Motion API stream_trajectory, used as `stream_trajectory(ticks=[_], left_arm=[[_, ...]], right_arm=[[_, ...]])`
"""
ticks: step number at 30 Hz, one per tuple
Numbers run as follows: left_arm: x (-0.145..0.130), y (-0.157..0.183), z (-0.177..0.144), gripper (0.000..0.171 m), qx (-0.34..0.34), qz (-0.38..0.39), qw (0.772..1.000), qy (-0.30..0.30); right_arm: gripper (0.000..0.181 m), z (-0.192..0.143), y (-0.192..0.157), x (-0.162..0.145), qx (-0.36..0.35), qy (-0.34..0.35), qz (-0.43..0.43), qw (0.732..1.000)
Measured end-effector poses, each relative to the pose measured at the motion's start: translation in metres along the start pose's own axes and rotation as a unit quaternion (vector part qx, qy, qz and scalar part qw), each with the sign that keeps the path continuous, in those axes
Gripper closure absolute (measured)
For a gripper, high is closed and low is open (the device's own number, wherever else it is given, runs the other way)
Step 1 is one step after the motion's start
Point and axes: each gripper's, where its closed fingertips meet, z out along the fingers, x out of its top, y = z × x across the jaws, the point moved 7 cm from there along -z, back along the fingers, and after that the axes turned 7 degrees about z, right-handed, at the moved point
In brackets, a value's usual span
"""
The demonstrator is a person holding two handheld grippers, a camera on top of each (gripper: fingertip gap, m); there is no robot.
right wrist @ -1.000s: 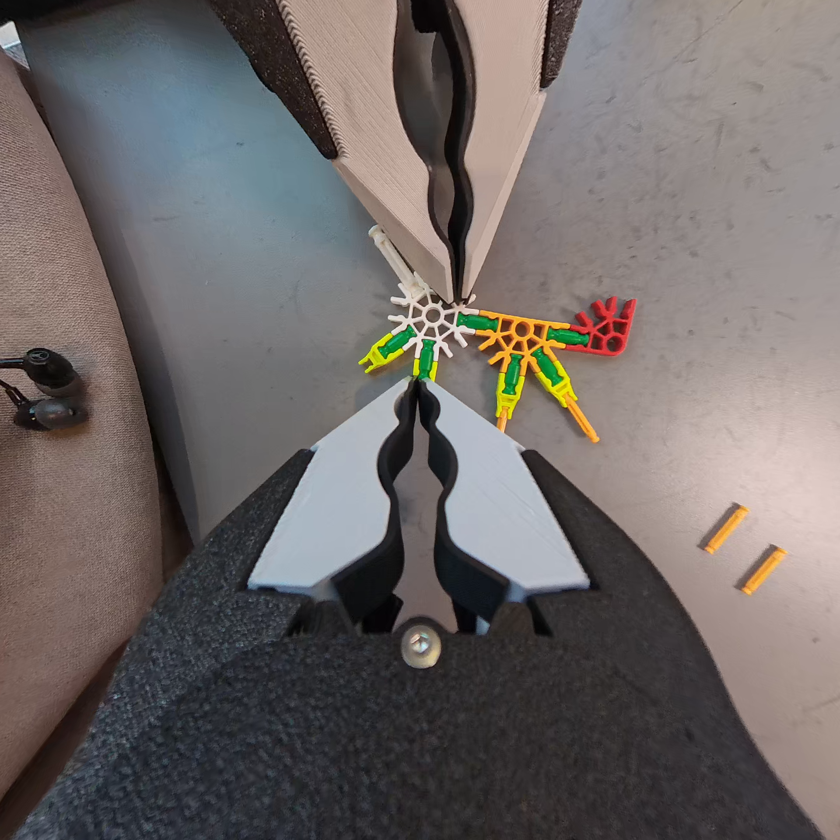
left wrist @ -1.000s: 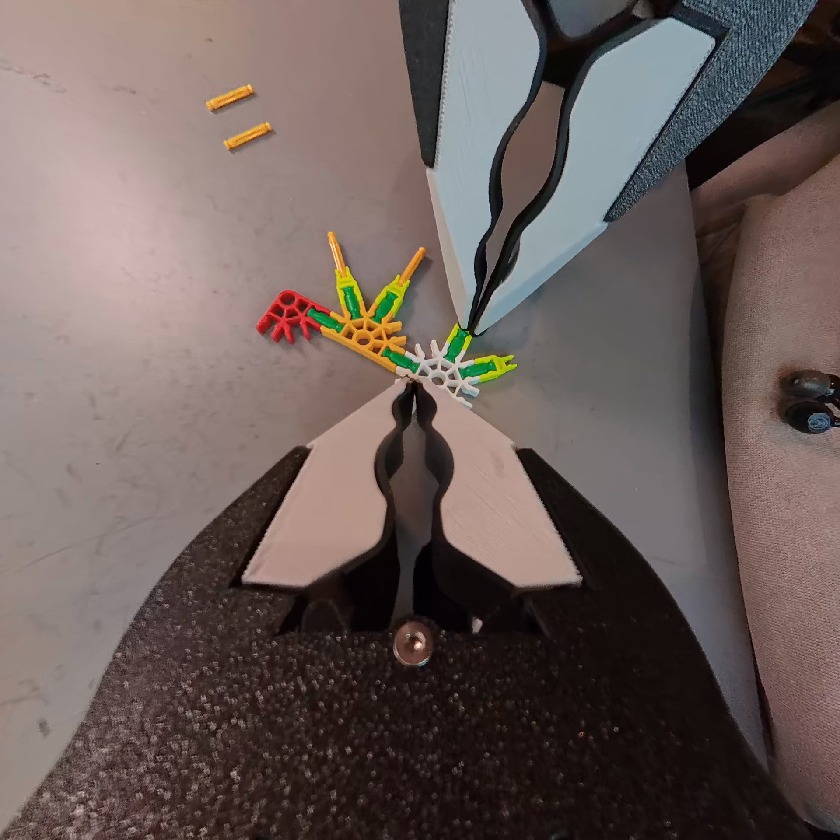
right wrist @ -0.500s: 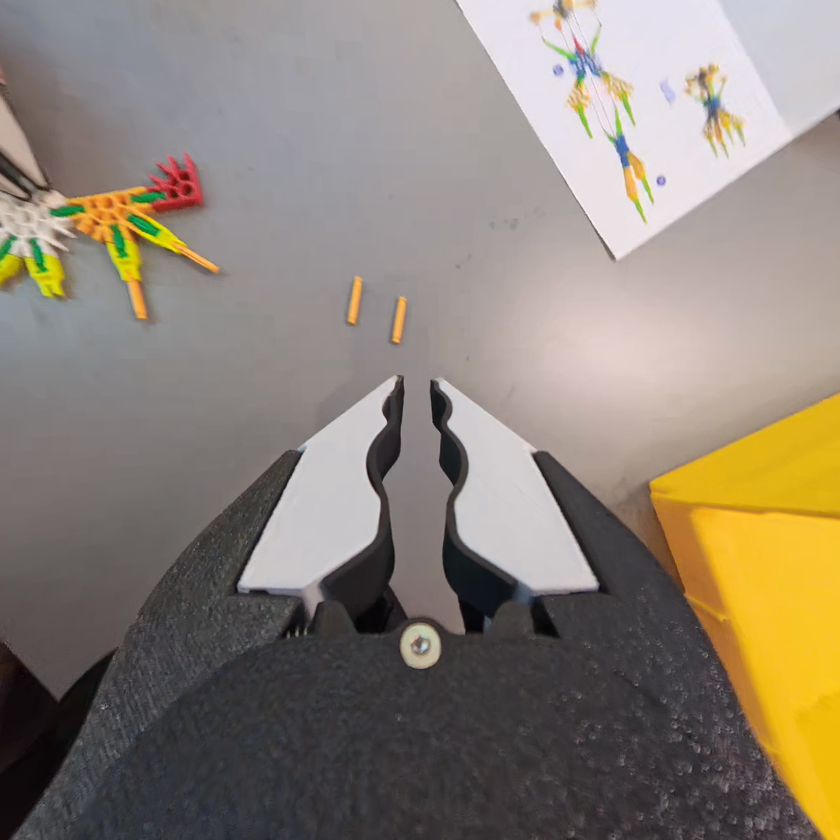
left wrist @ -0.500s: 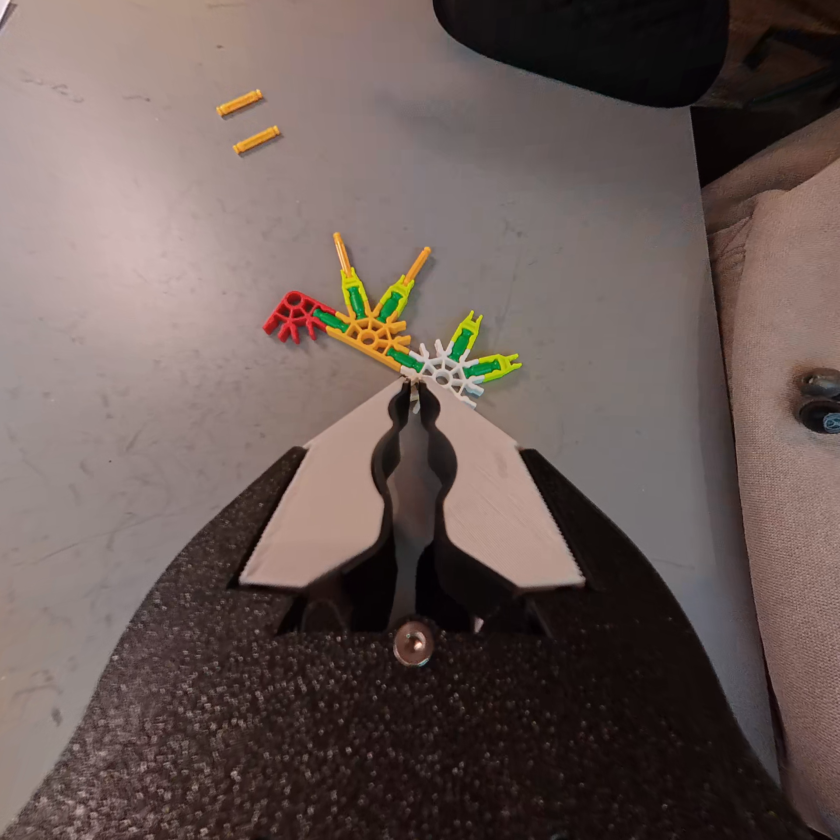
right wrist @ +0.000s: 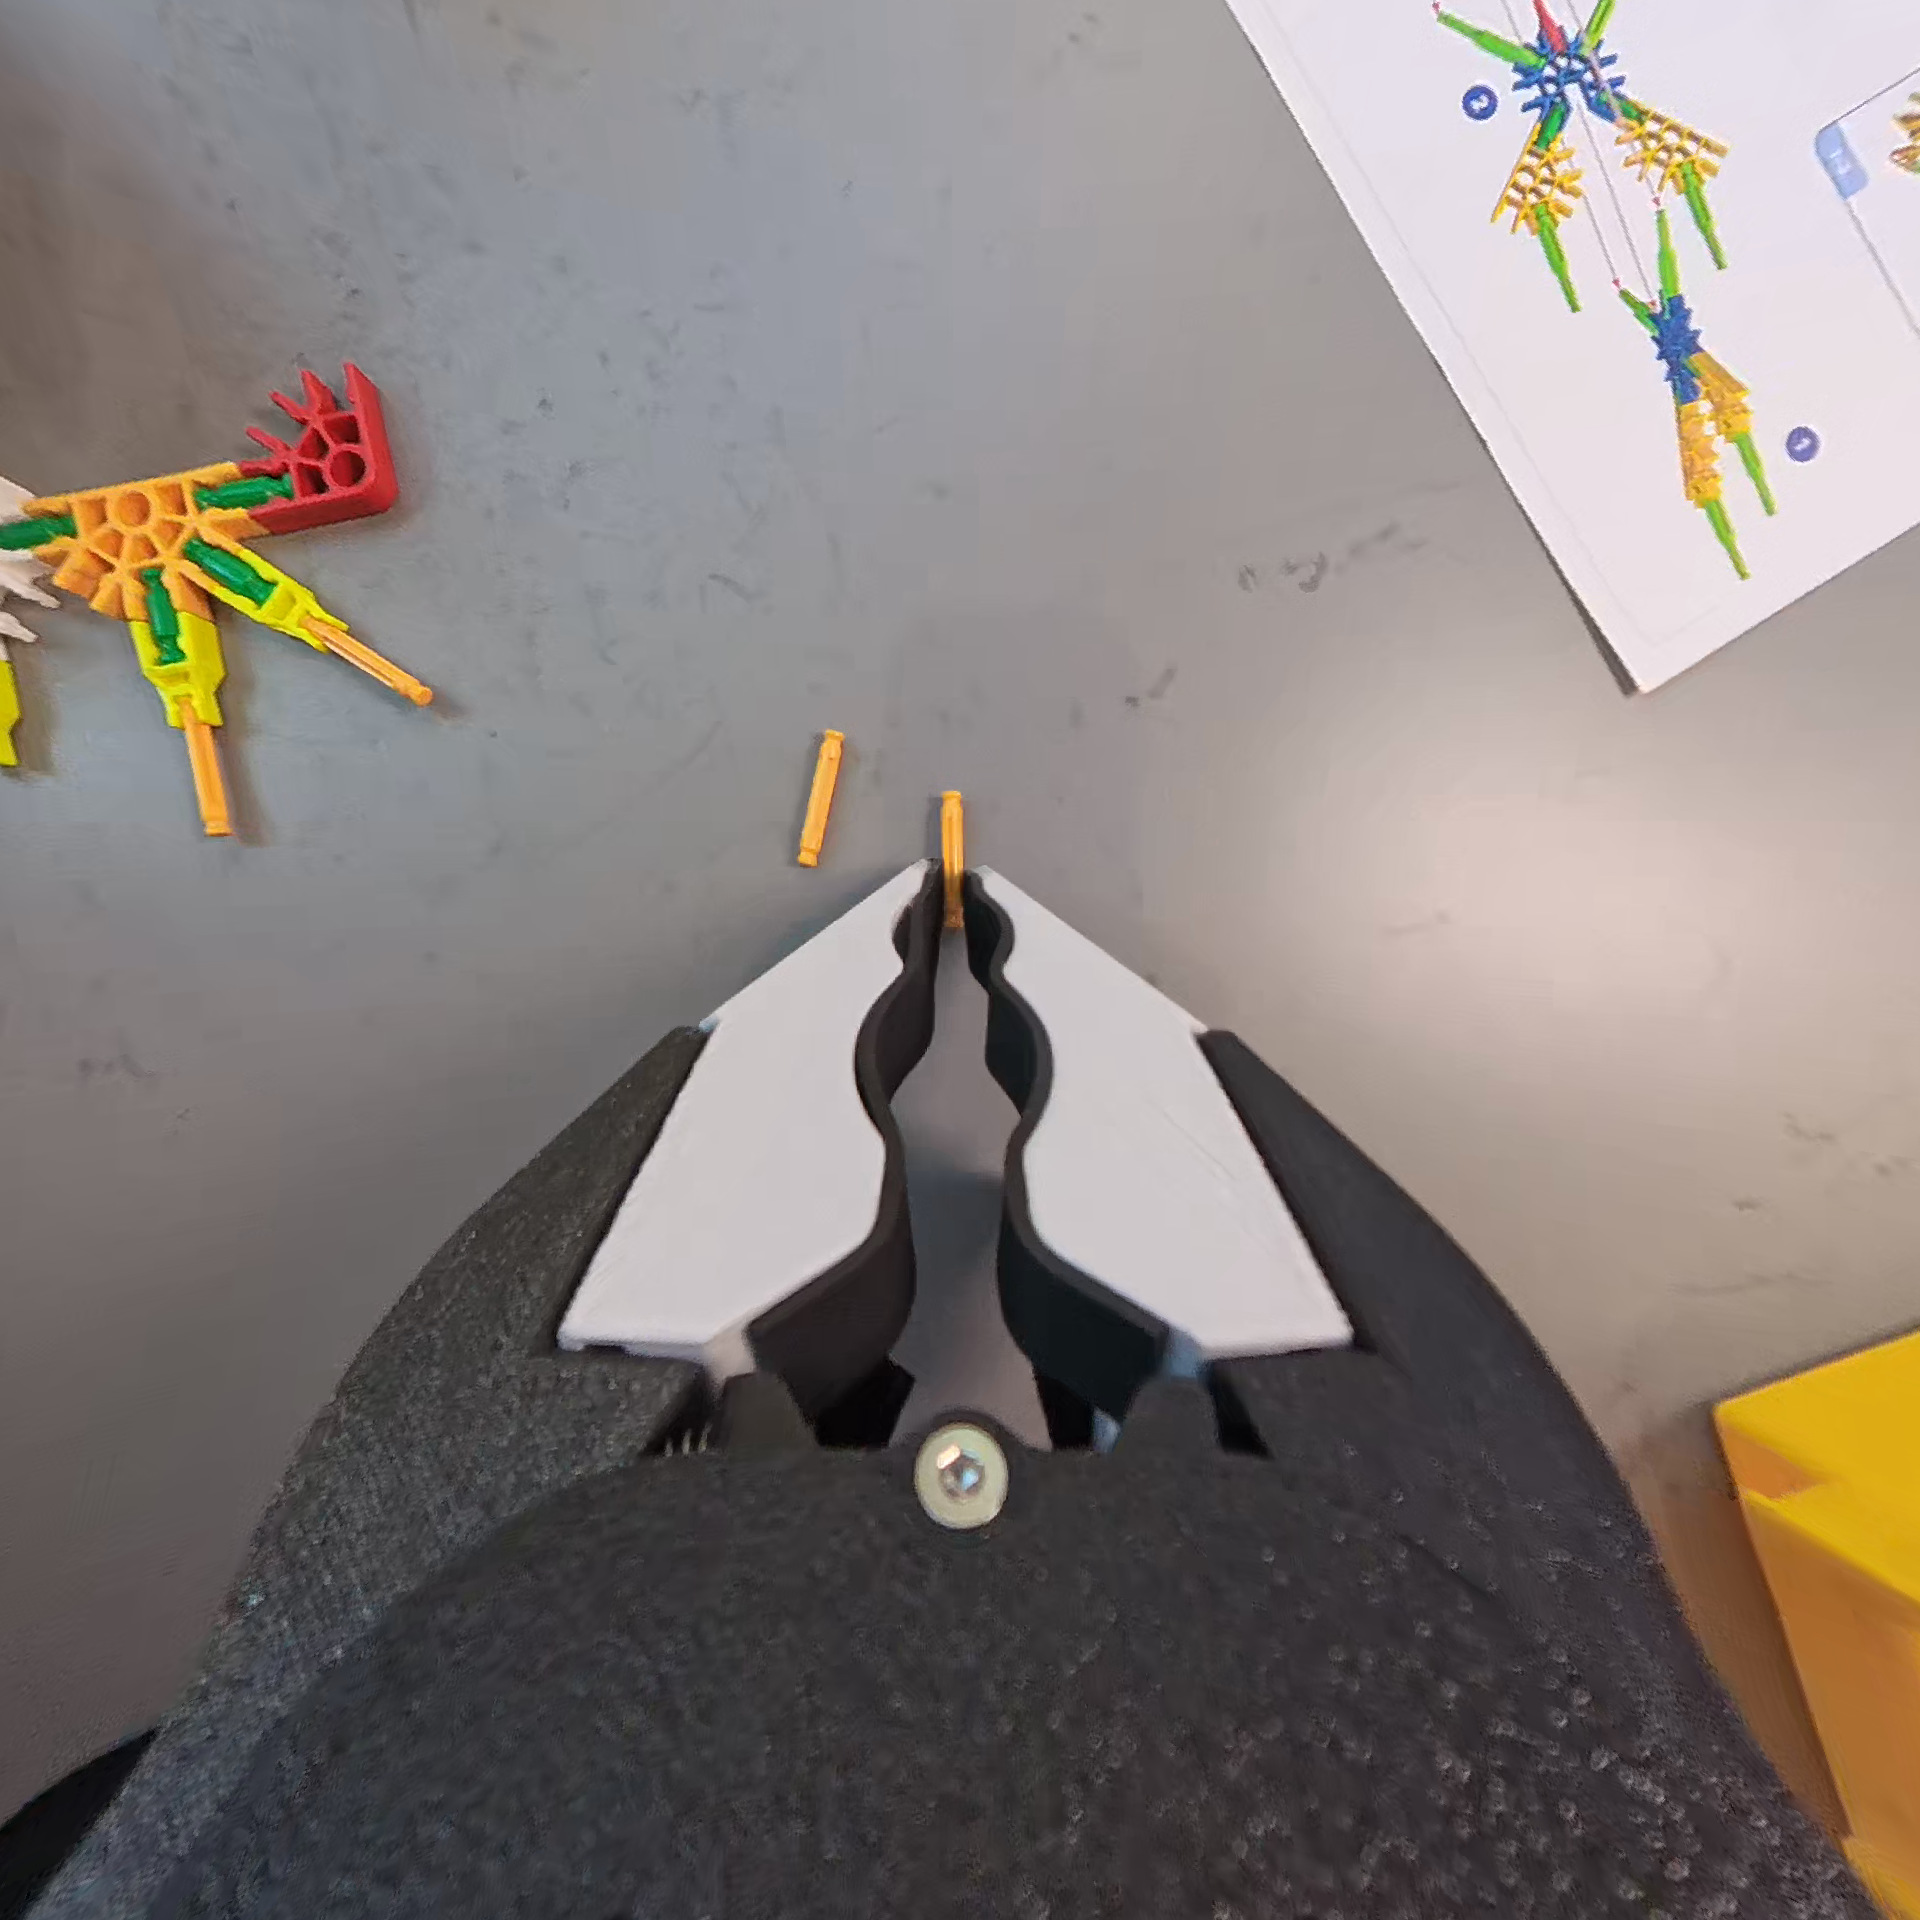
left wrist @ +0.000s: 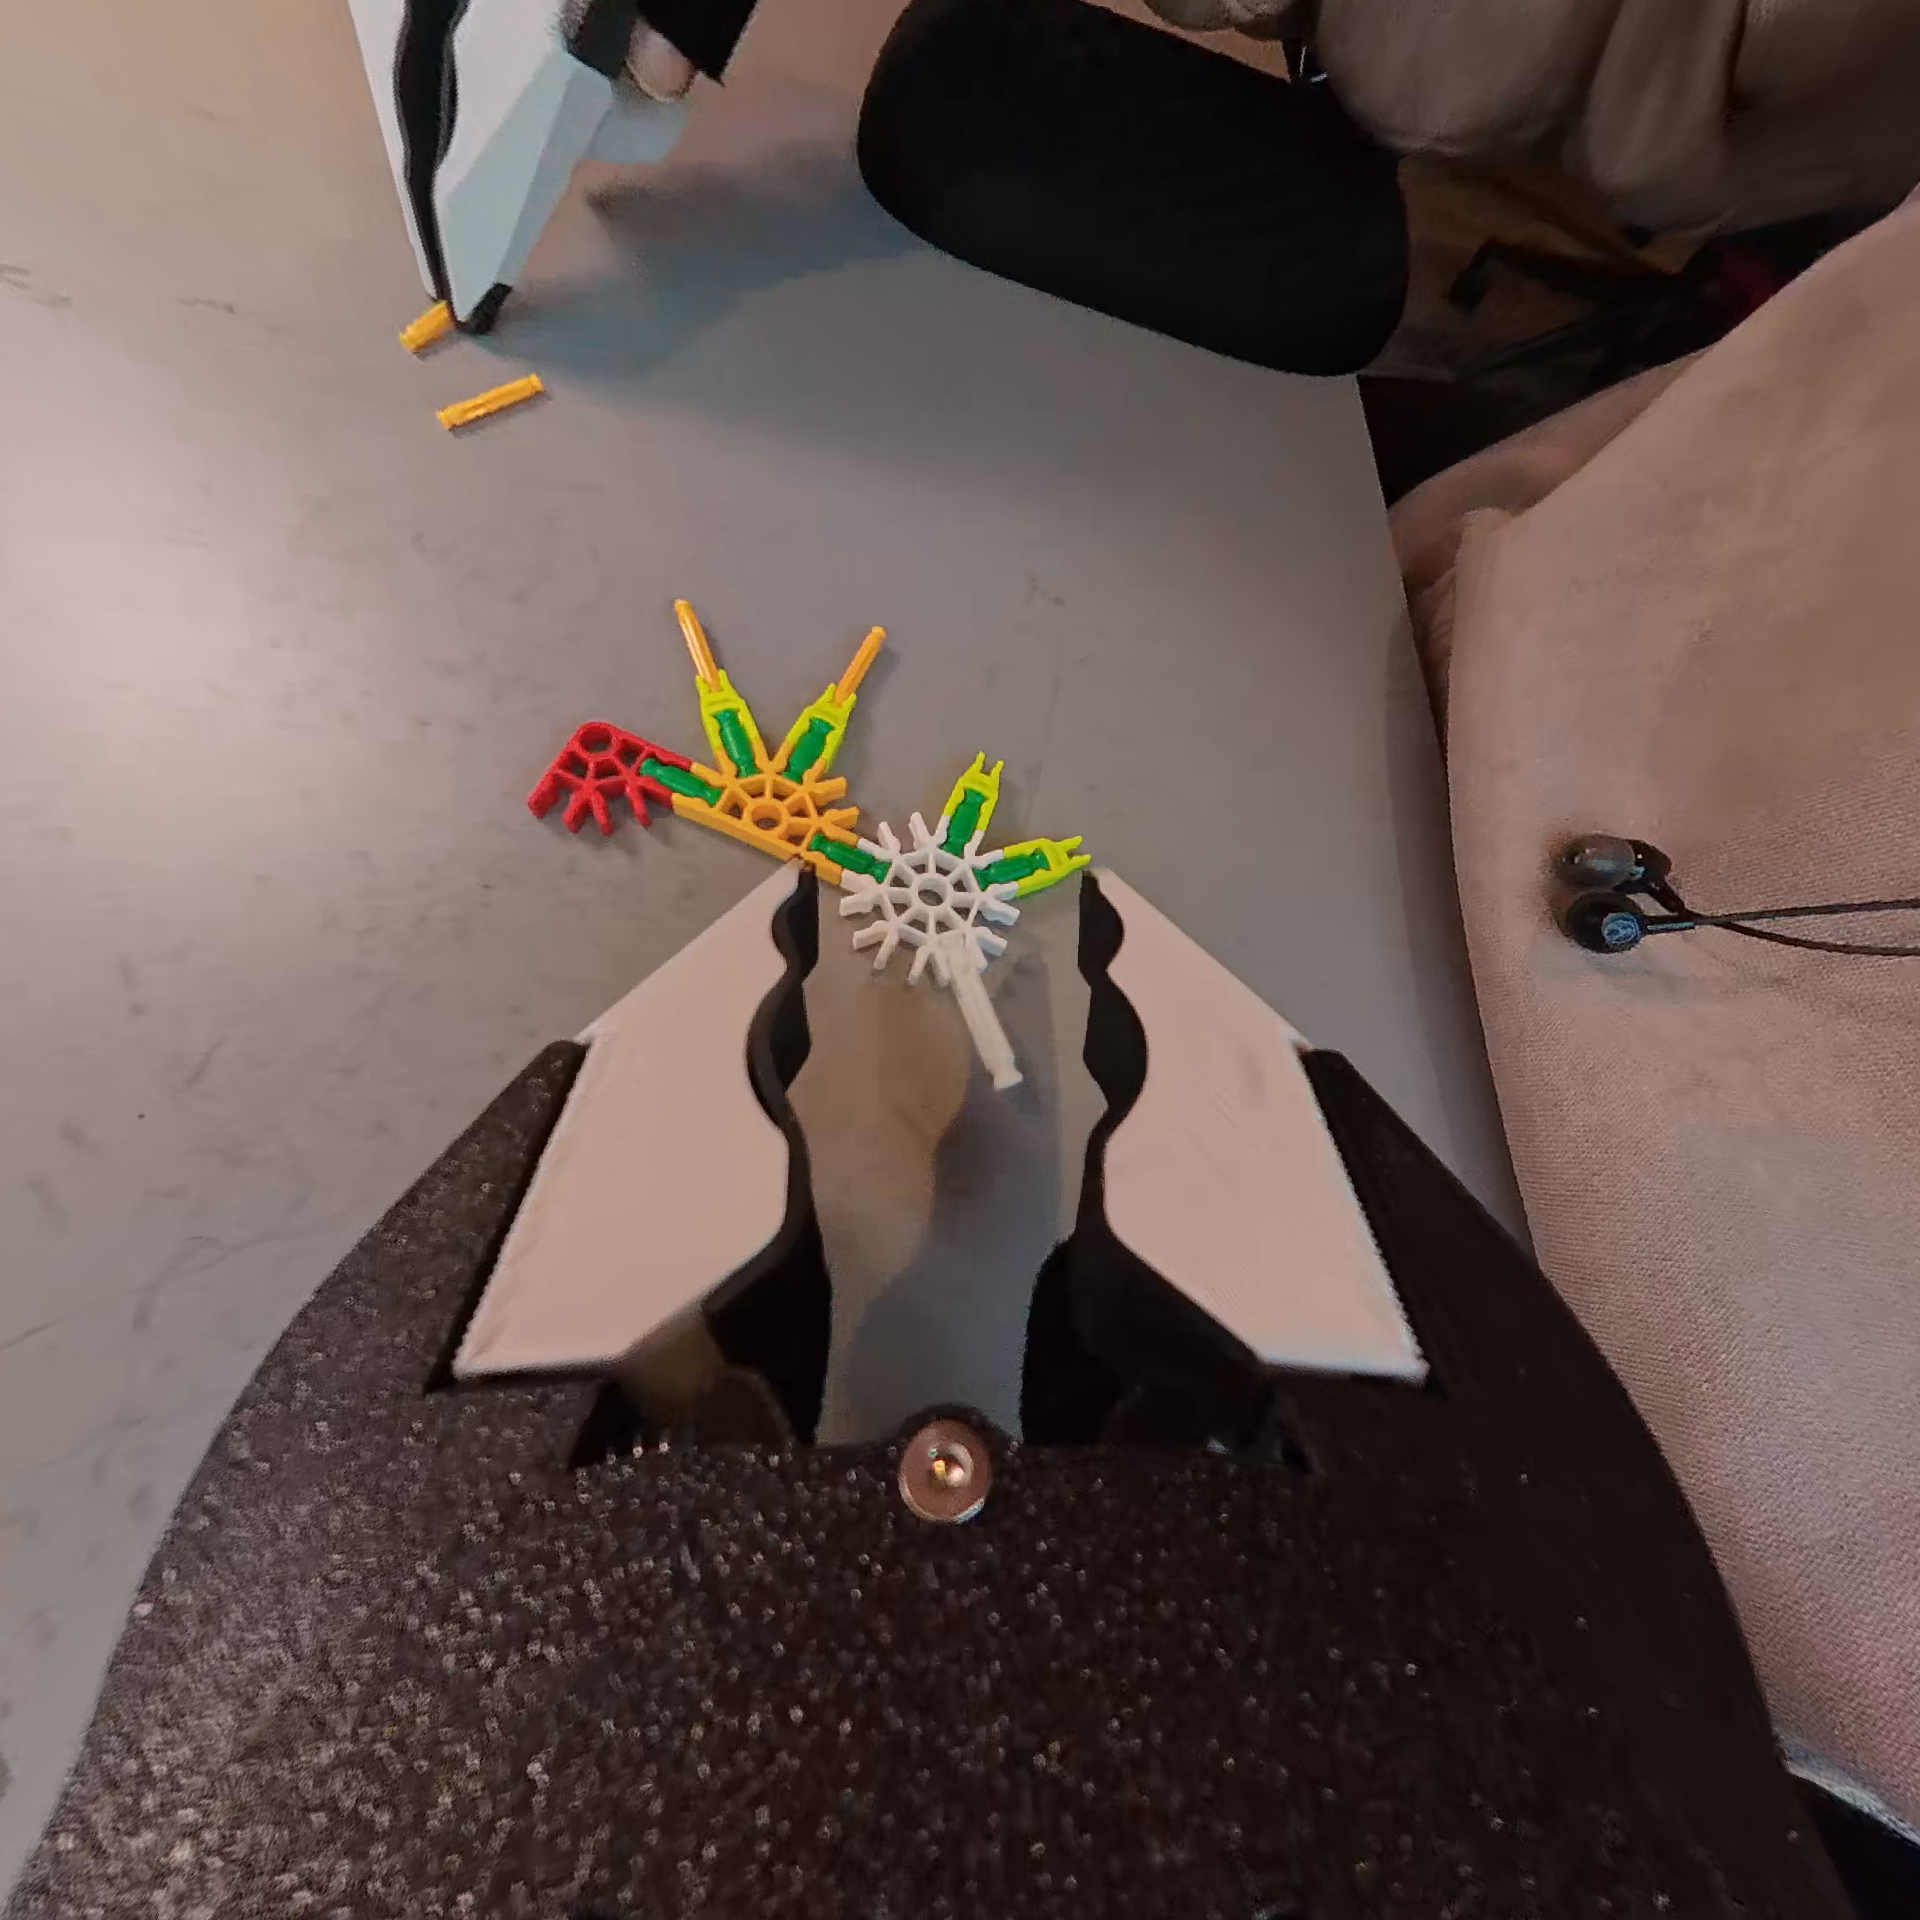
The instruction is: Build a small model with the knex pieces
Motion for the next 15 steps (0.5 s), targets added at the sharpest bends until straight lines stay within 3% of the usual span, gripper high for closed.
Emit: stream_trajectory(ticks=[3,5,9,15], left_arm=[[-0.002,-0.001,0.002,0.12,0.001,-0.001,1.0,-0.009],[-0.002,-0.002,0.002,0.12,0.003,-0.005,1.0,-0.012],[-0.007,-0.004,0.008,0.125,0.021,-0.005,0.999,-0.046],[-0.006,-0.006,0.011,0.141,0.051,-0.018,0.997,-0.059]], right_arm=[[0.179,-0.004,0.001,0.0,-0.013,-0.015,-0.016,1.0],[0.179,-0.013,-0.008,0.005,-0.004,0.012,-0.026,1.0],[0.179,-0.038,-0.046,0.016,0.03,0.061,-0.049,0.996],[0.179,-0.04,-0.107,0.012,0.08,0.041,-0.068,0.994]])
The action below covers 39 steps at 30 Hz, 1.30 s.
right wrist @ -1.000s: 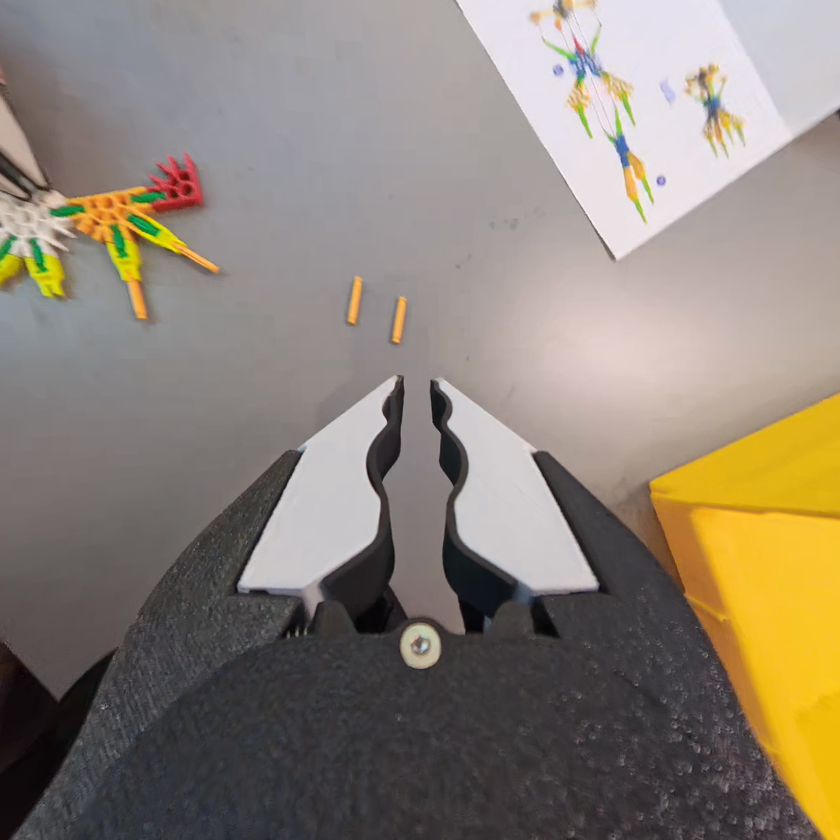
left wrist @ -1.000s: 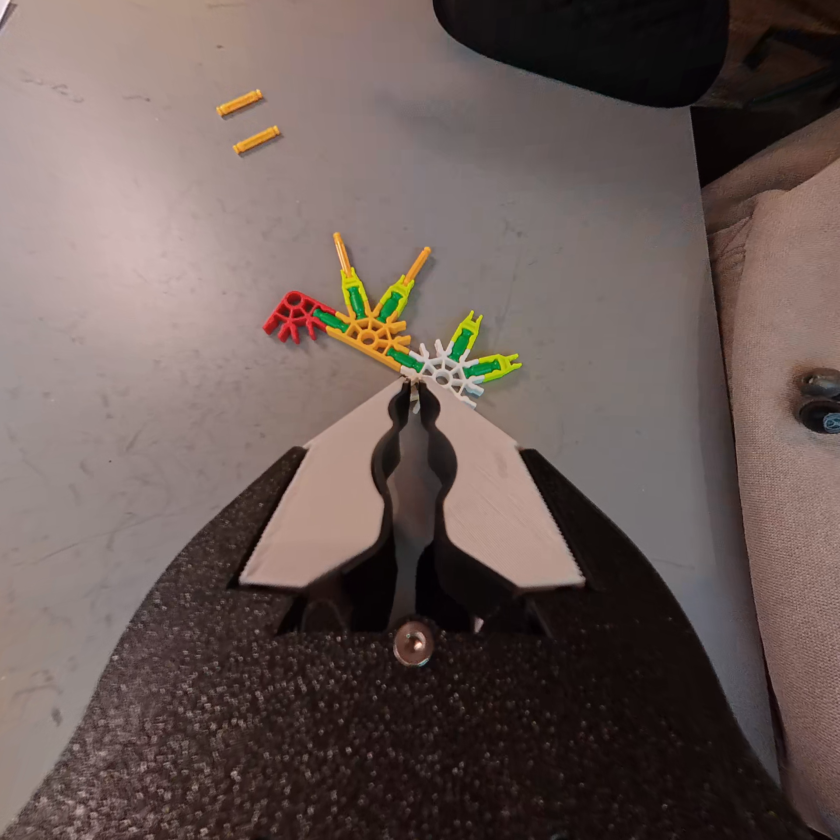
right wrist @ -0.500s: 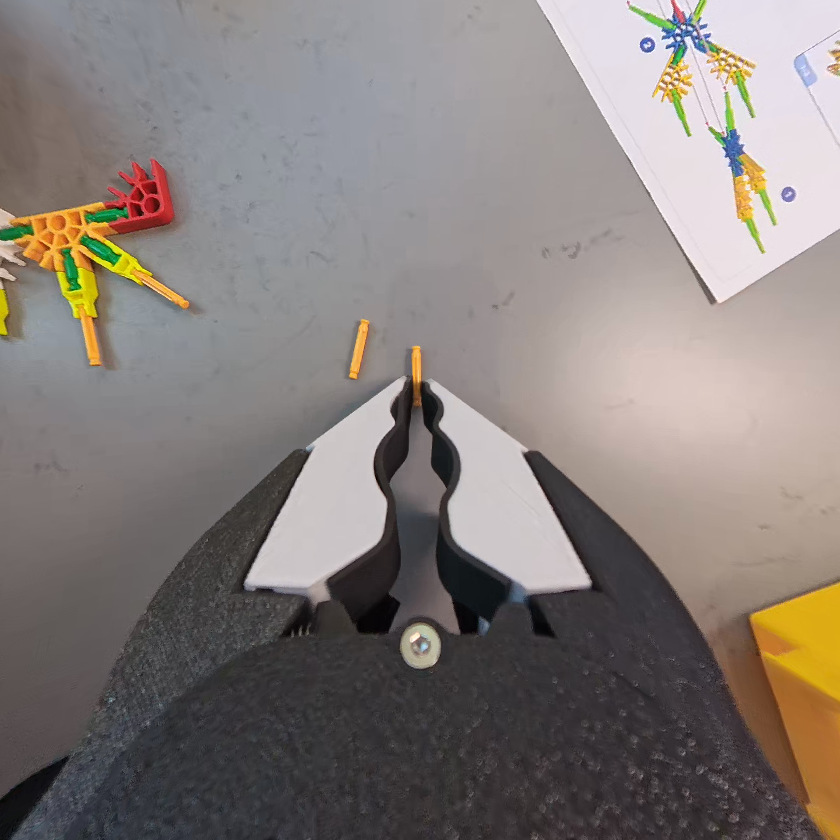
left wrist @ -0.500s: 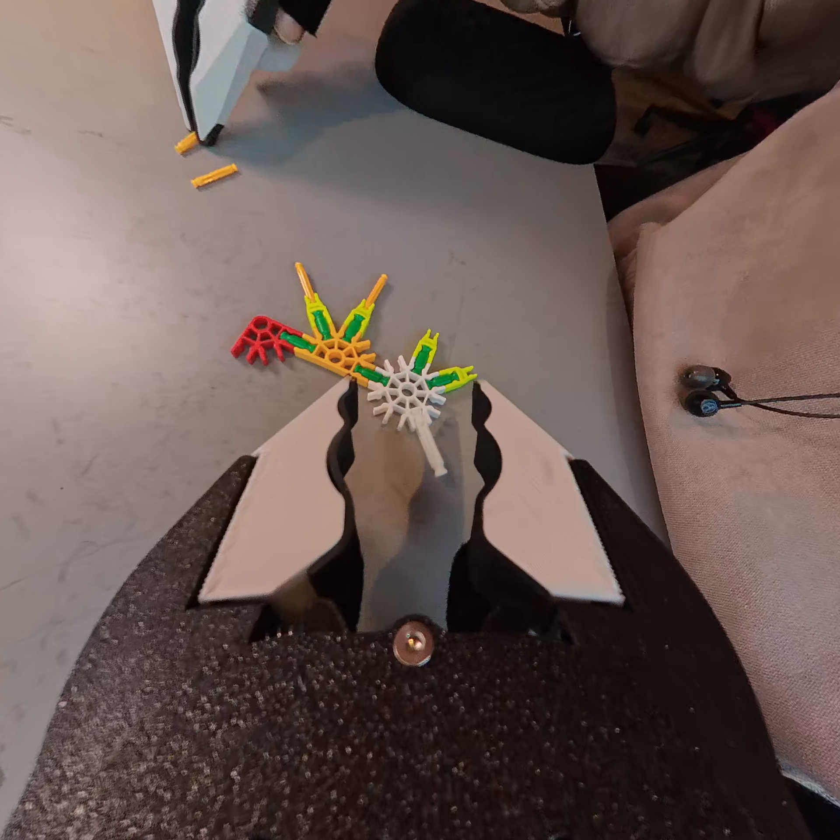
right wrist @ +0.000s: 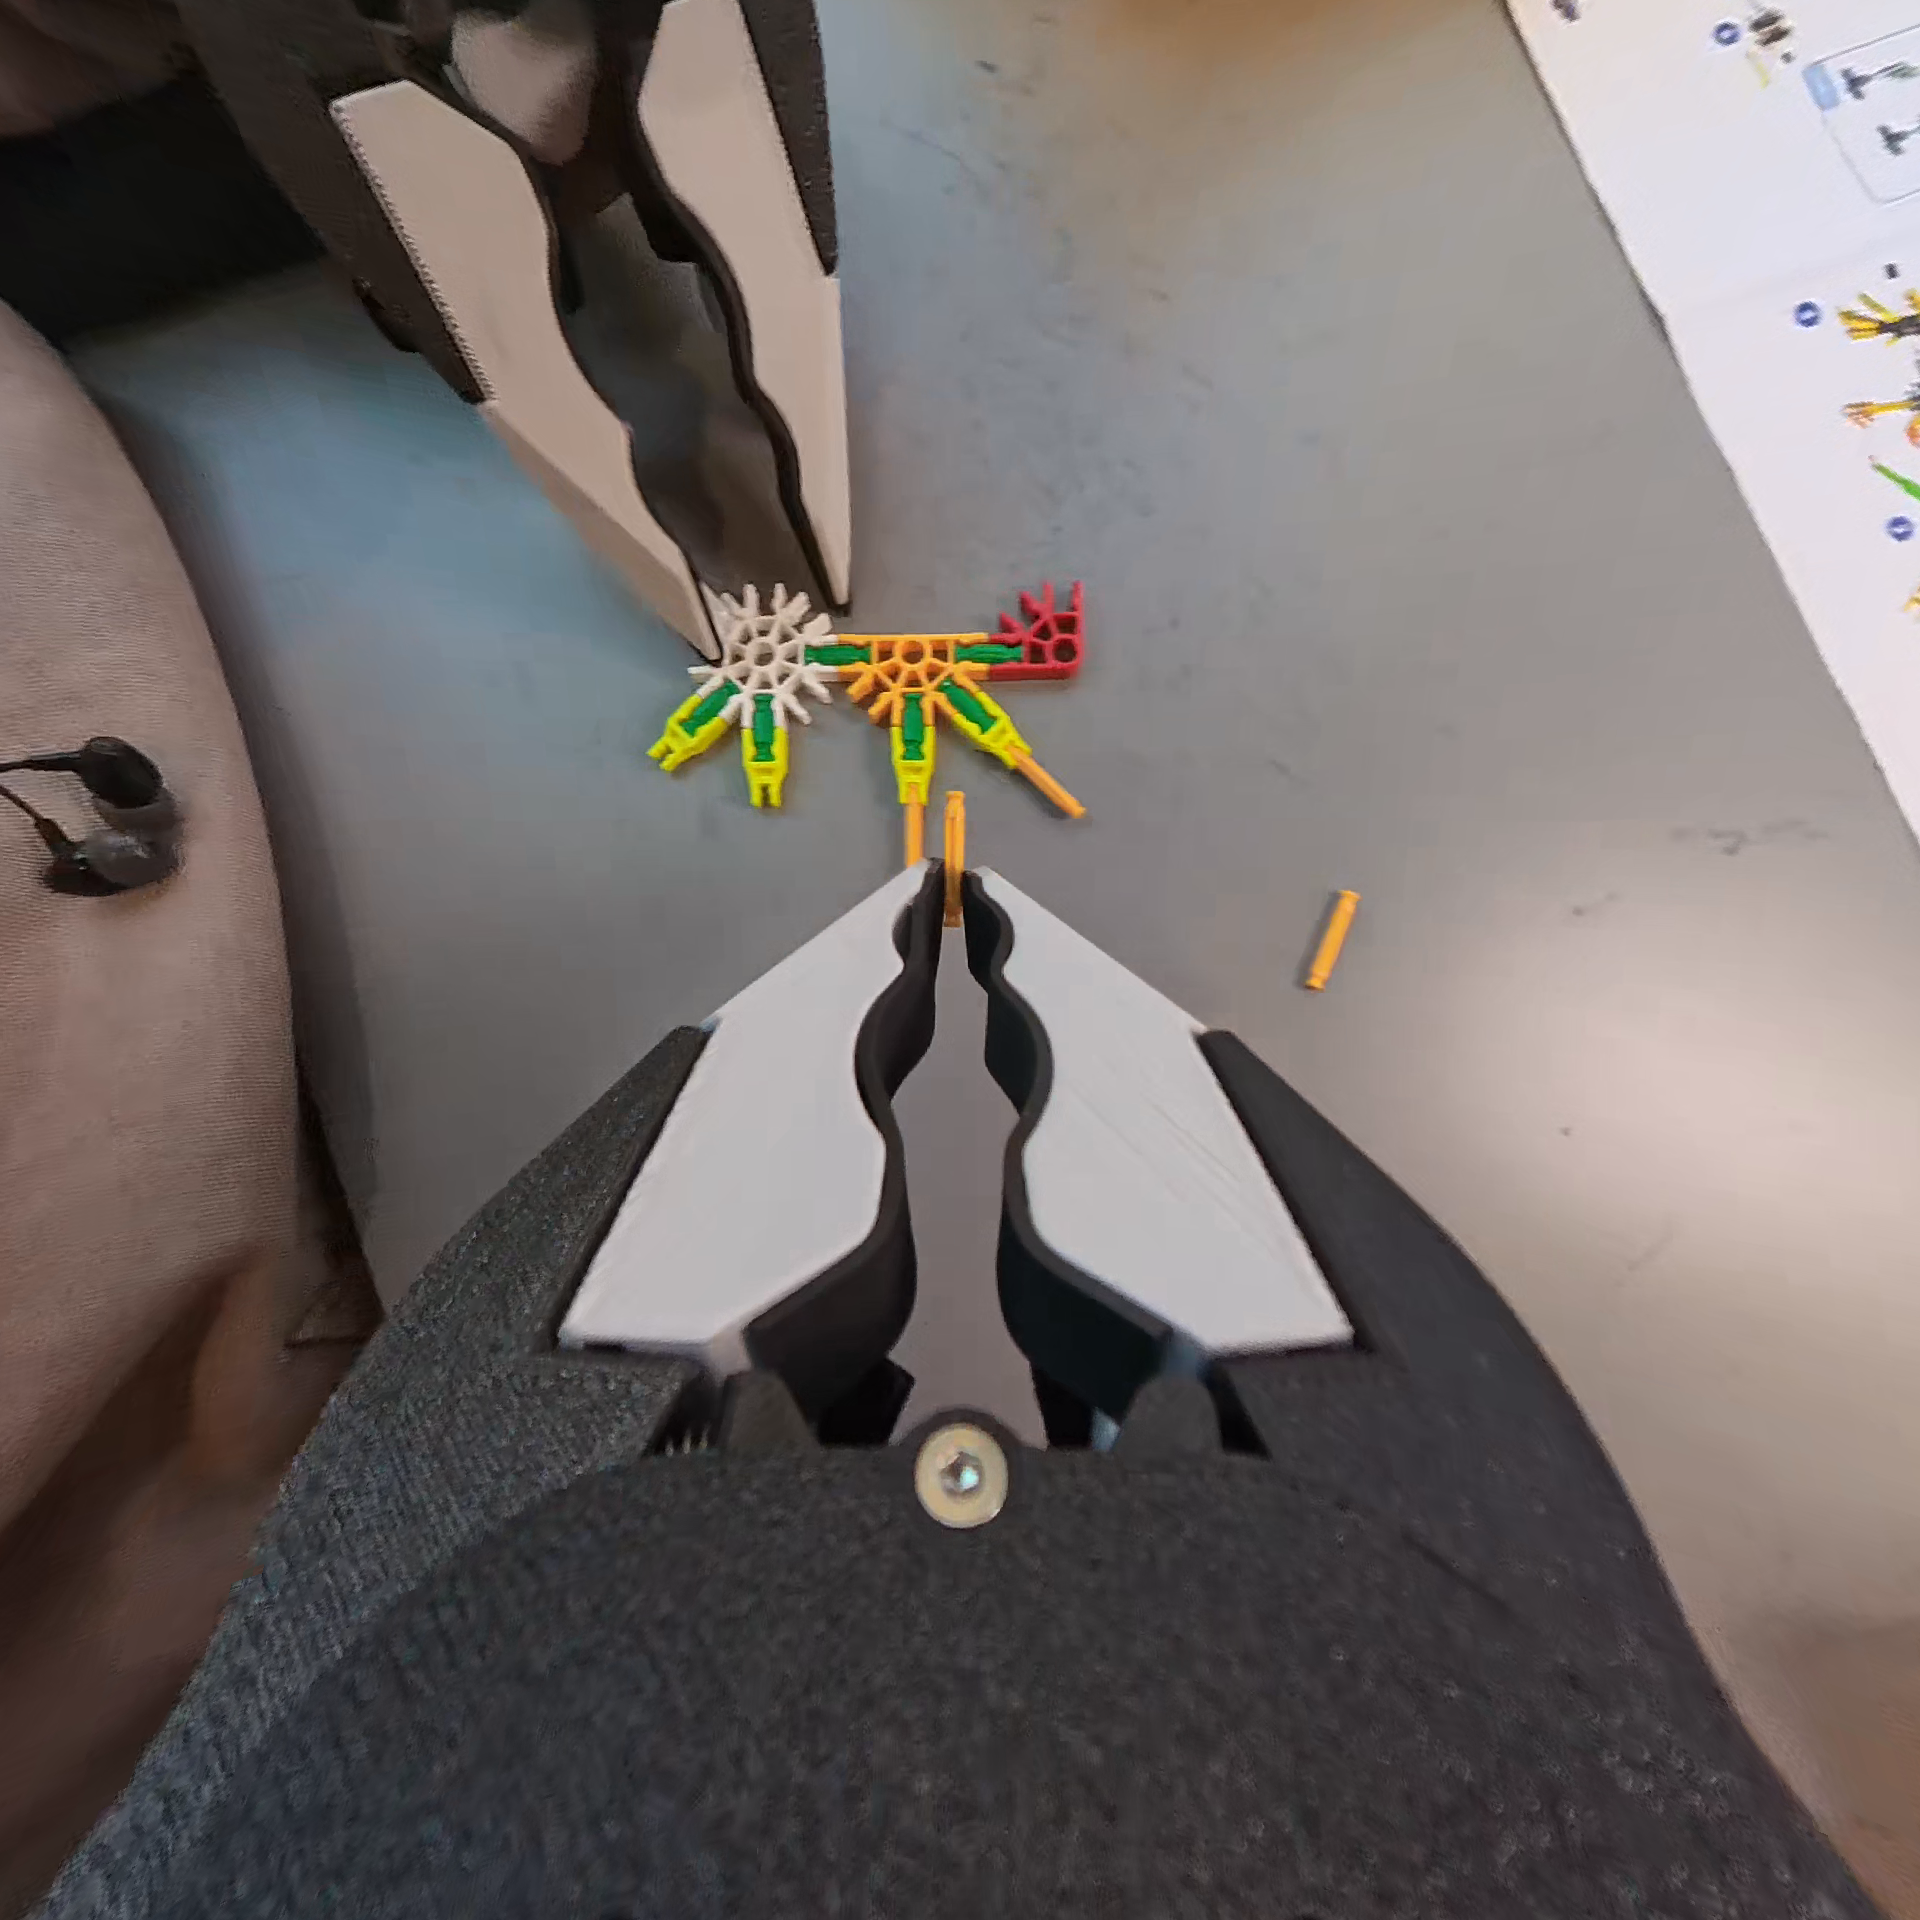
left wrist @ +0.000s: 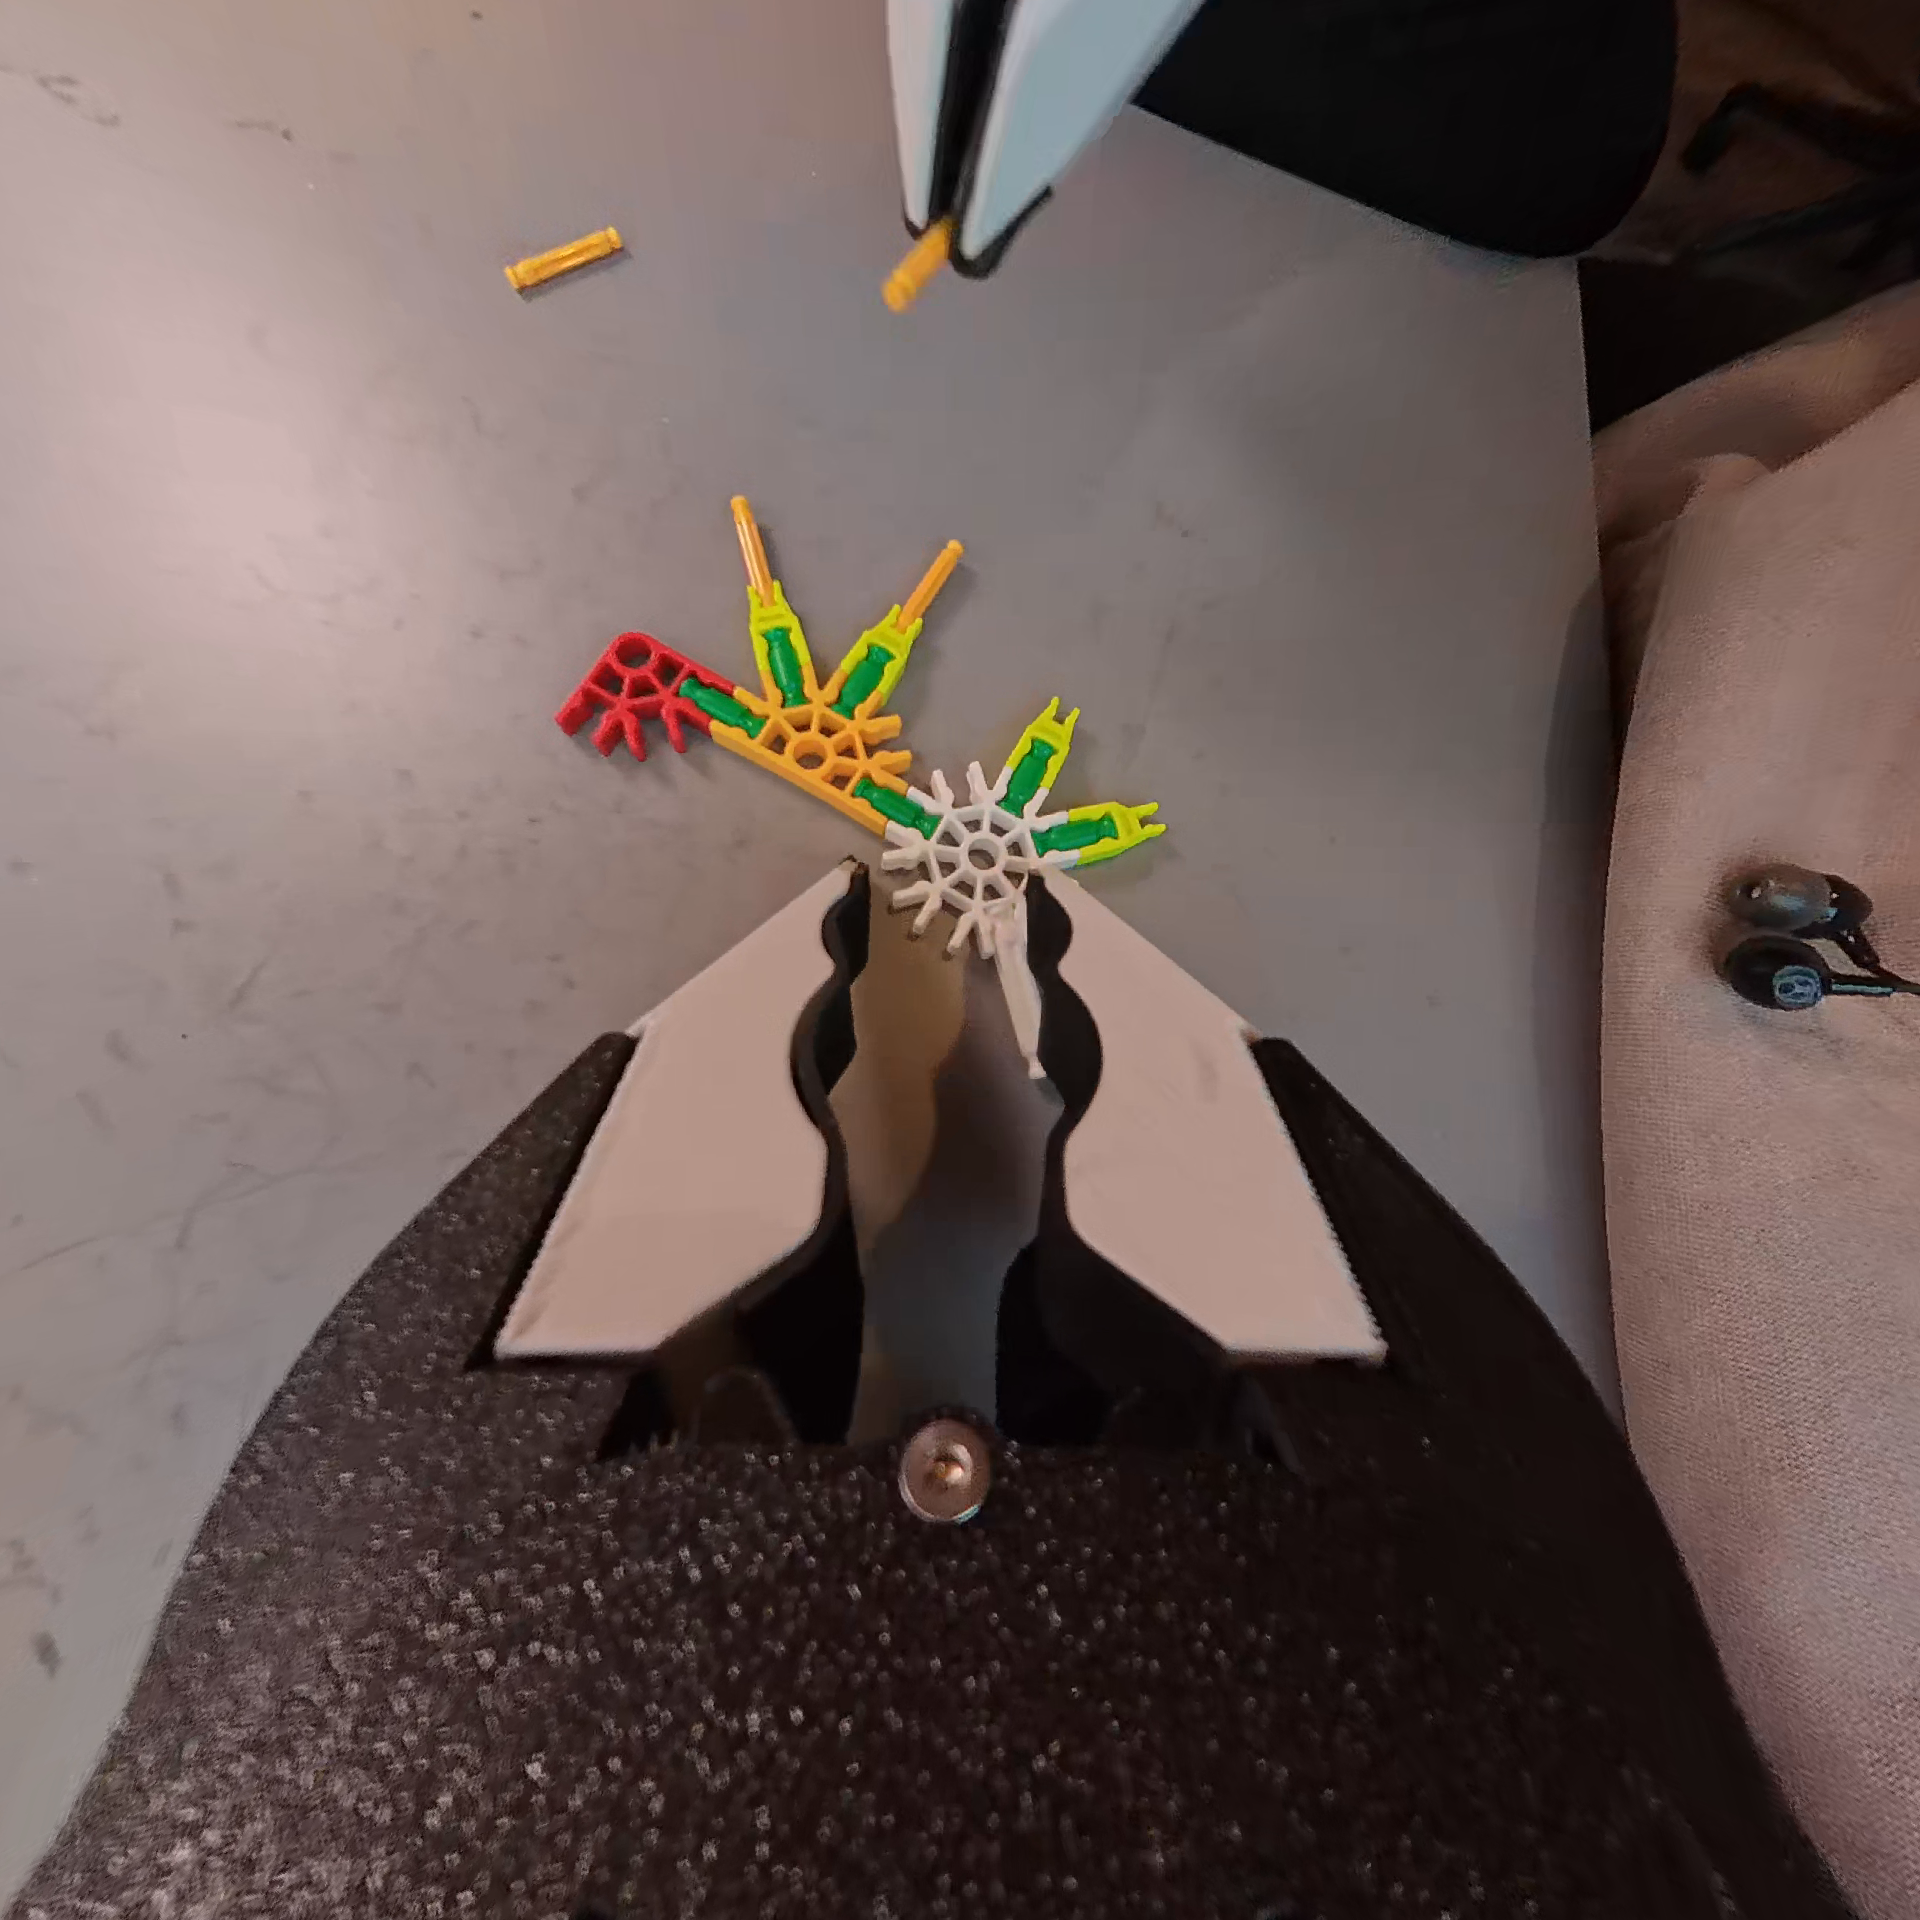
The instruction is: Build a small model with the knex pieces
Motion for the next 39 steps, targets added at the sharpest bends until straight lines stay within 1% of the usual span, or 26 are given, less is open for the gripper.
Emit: stream_trajectory(ticks=[2,6,14,21,29,33,34,36,39], left_arm=[[0.003,0.002,0.003,0.146,0.007,-0.007,1.0,-0.001],[0.01,0.006,0.01,0.146,0.027,-0.029,0.999,-0.003],[0.013,0.009,0.014,0.146,0.029,-0.034,0.999,-0.002],[0.012,0.009,0.014,0.146,0.027,-0.036,0.999,0.0],[0.012,0.009,0.014,0.146,0.027,-0.037,0.999,0.001],[0.012,0.009,0.014,0.146,0.027,-0.038,0.999,0.002],[0.012,0.009,0.014,0.146,0.027,-0.038,0.999,0.002],[0.012,0.009,0.014,0.146,0.027,-0.038,0.999,0.002],[0.012,0.009,0.014,0.146,0.028,-0.037,0.999,0.001]], right_arm=[[0.179,0.007,-0.012,-0.003,0.016,-0.014,0.014,1.0],[0.179,0.02,-0.026,-0.012,0.029,-0.038,0.018,0.999],[0.179,0.034,-0.028,-0.021,0.036,-0.076,-0.005,0.996],[0.179,0.038,-0.03,-0.023,0.042,-0.1,-0.02,0.994],[0.179,0.039,-0.03,-0.022,0.038,-0.107,-0.028,0.993],[0.173,0.036,-0.03,-0.017,0.04,-0.097,-0.026,0.994],[0.173,0.035,-0.03,-0.015,0.043,-0.09,-0.024,0.995],[0.181,0.033,-0.031,-0.012,0.05,-0.084,-0.026,0.995],[0.181,0.036,-0.032,-0.011,0.053,-0.088,-0.028,0.994]])
